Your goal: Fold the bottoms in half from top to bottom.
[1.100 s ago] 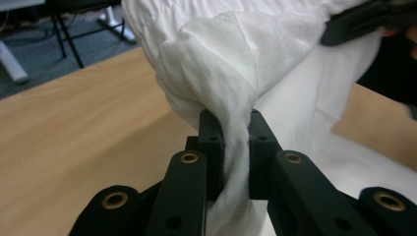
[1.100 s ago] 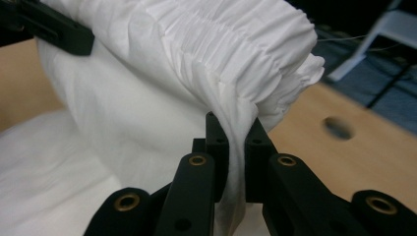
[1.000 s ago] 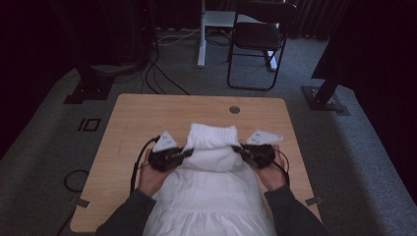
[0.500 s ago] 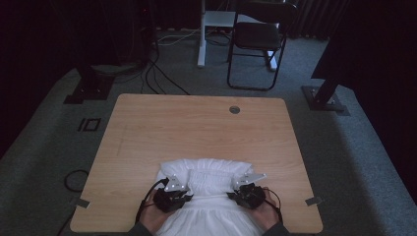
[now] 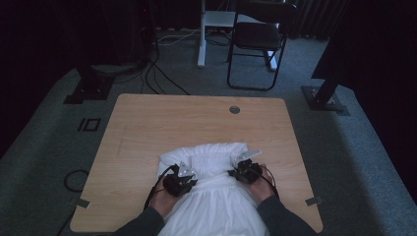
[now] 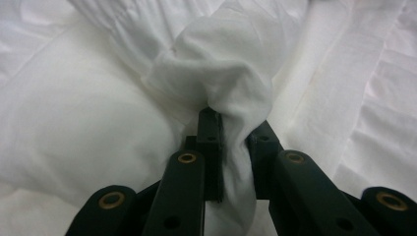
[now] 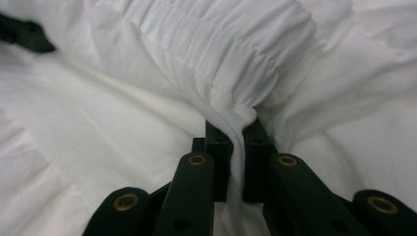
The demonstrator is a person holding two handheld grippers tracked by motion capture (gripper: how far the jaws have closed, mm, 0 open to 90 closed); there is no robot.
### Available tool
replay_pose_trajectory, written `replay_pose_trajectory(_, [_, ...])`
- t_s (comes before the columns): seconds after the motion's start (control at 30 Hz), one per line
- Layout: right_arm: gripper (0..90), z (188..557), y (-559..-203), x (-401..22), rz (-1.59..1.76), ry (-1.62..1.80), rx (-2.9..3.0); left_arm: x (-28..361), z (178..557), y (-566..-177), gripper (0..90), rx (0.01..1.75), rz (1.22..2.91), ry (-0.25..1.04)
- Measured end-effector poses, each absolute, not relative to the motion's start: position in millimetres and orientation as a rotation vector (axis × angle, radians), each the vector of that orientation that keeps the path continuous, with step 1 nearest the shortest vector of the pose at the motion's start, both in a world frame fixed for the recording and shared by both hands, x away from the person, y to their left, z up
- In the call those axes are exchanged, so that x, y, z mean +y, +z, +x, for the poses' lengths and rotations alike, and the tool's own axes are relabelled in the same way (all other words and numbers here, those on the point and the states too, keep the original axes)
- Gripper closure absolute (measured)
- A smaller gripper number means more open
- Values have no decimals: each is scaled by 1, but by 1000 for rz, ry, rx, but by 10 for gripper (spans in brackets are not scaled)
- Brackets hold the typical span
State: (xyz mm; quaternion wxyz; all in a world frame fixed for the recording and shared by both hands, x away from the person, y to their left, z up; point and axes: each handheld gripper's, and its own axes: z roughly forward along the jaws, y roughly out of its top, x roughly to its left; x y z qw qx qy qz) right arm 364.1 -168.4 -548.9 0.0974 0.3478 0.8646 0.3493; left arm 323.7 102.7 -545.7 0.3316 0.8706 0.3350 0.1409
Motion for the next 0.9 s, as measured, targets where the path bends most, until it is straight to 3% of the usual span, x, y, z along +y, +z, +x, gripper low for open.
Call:
replay_pose_trajectory(0.5, [845,445,-541,-148,1119,897,2483,99,437,-539,805,912,2326,500])
replay_pose_trajectory(0.7, [845,477,-539,-145,1237,869,2412,92,460,-538,806,992,2302,520])
replay_pose_trajectory(0.9, [851,478,-537,-144,1234,862,2411,96,457,-537,811,1011,2275,490])
